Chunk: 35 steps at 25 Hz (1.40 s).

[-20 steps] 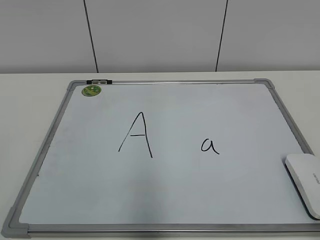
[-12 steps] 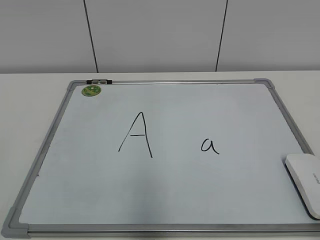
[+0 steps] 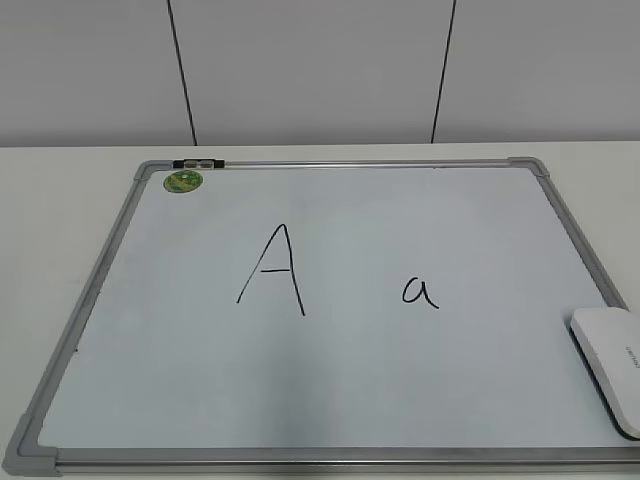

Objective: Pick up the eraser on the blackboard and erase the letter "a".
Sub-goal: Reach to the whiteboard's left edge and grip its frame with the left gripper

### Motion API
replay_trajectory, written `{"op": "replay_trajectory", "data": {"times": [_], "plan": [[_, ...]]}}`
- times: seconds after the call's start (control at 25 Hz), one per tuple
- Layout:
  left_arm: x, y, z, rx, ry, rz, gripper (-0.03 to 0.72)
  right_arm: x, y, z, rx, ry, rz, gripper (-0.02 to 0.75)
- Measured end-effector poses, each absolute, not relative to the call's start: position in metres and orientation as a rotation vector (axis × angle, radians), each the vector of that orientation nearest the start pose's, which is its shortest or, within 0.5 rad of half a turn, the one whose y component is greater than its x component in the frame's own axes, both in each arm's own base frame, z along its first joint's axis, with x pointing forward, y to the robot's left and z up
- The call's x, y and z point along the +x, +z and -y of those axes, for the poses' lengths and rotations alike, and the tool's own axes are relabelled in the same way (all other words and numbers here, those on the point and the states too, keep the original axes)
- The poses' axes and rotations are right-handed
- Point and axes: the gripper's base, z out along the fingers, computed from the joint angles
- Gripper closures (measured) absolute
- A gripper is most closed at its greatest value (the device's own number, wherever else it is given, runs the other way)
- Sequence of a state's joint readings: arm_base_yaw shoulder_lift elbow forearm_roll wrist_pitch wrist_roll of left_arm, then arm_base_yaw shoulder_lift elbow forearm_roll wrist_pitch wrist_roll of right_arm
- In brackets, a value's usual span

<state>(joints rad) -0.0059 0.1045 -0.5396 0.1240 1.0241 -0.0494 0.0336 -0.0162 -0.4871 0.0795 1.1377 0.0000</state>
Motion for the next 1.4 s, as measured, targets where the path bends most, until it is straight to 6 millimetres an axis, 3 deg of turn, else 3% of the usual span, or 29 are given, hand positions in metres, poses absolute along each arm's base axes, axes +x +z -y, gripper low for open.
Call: {"op": "replay_trajectory", "data": {"times": [0.36, 0.8, 1.08, 1.28, 1.4], "plan": [[0.087, 0.304, -0.003, -0.038, 0.028, -2.347, 0.445, -0.010, 0.268, -0.006, -0.043, 0.116, -2.117, 0.183], [0.216, 0.305, 0.003, -0.070, -0.052, -2.626, 0.445, -0.010, 0.268, -0.006, -0.043, 0.116, -2.117, 0.183], [0.291, 0.291, 0.012, -0.140, -0.189, -2.716, 0.445, -0.010, 0.268, -0.006, -0.043, 0.116, -2.117, 0.183], [0.325, 0.266, 0.018, -0.197, -0.287, -2.788, 0.445, -0.010, 0.268, -0.006, -0.043, 0.116, -2.117, 0.183], [0.339, 0.250, 0.030, -0.127, -0.256, -2.842, 0.445, -0.010, 0.268, -0.006, -0.043, 0.116, -2.117, 0.183]]}}
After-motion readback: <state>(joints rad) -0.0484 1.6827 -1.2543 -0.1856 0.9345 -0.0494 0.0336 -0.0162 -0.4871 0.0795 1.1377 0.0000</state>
